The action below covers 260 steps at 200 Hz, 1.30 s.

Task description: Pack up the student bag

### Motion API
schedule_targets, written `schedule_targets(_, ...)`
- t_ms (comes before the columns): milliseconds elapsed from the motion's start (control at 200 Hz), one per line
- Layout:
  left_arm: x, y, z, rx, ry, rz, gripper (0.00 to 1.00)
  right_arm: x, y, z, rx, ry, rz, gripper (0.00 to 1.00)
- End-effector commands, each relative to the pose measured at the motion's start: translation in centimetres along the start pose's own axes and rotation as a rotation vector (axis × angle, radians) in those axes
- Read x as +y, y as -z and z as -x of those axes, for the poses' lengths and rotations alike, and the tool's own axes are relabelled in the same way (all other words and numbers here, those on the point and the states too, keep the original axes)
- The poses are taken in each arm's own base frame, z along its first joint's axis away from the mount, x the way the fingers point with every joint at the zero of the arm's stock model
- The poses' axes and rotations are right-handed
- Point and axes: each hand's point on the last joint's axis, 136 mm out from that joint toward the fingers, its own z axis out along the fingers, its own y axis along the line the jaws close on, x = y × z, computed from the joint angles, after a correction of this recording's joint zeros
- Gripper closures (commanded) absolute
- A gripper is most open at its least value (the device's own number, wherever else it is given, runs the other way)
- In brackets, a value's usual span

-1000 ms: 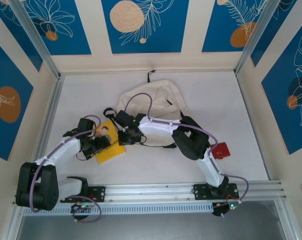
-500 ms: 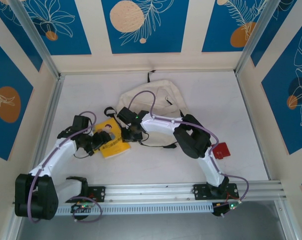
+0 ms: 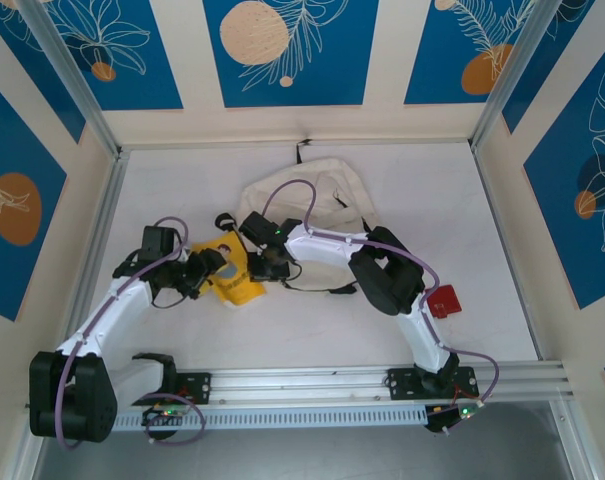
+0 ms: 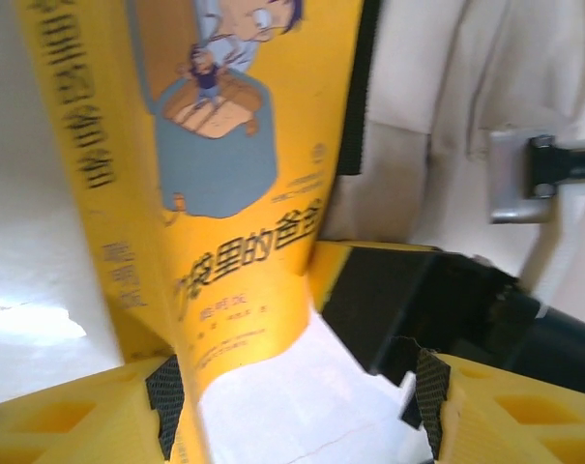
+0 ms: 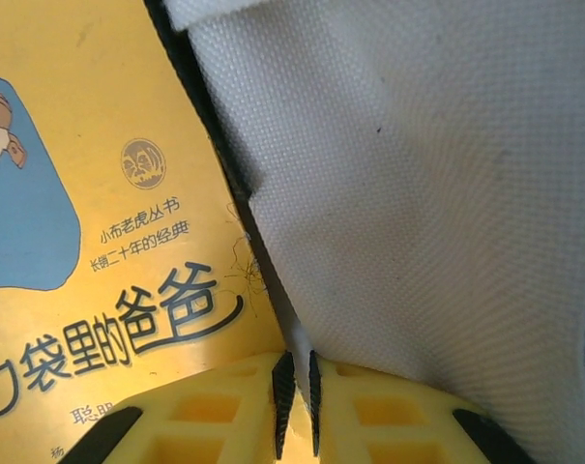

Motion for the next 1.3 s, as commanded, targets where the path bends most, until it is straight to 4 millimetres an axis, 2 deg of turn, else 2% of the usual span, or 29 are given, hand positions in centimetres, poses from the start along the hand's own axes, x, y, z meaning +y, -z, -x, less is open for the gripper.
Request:
schedule_targets(0, -2.6, -0.2, -0.1, 0.027, -0.061, -0.111, 0.34, -0.5, -2.7, -2.8, 0.083, -0.001, -0.007, 0.8)
schedule_targets(225, 1.6, -1.3, 0.2, 0.009, -0.044, 0.074, 0.33, -0.7, -2.7, -2.8, 0.087, 0.0, -0.011, 0.8)
schedule_targets(435, 7.3, 1.2, 2.2, -0.124, -0.109, 0.417, 0.23, -0.7, -1.9, -2.3, 0.064, 0.014, -0.027, 0.8)
schedule_targets(530, 8.6, 1.5, 2.2, -0.13, -0.1, 0.468, 0.18, -0.8, -1.7, -2.2, 0.054, 0.017, -0.038, 0.8)
schedule_targets(620, 9.4, 1.0, 1.8, -0.11, -0.081, 0.47, 0.15, -1.3, -2.1, -2.3, 0.061, 0.005, -0.055, 0.81)
schedule_targets(860, 8.9, -1.5, 0.9, -0.025, -0.057, 0.366, 0.14, -1.9, -2.6, -2.6, 0.078, -0.012, -0.073, 0.83)
schedule_targets(1075, 7.9, -2.1, 1.0, -0.005, -0.059, 0.308, 0.16, -1.8, -2.5, -2.6, 0.079, -0.014, -0.07, 0.83)
schedule_targets(1220, 6.0, -2.1, 0.8, 0.007, -0.071, 0.217, 0.22, -1.8, -2.5, -2.6, 0.078, -0.015, -0.068, 0.83)
schedule_targets(1295, 3.7, -2.0, 0.4, 0.024, -0.072, 0.1, 0.24, -1.8, -2.5, -2.7, 0.081, -0.015, -0.067, 0.83)
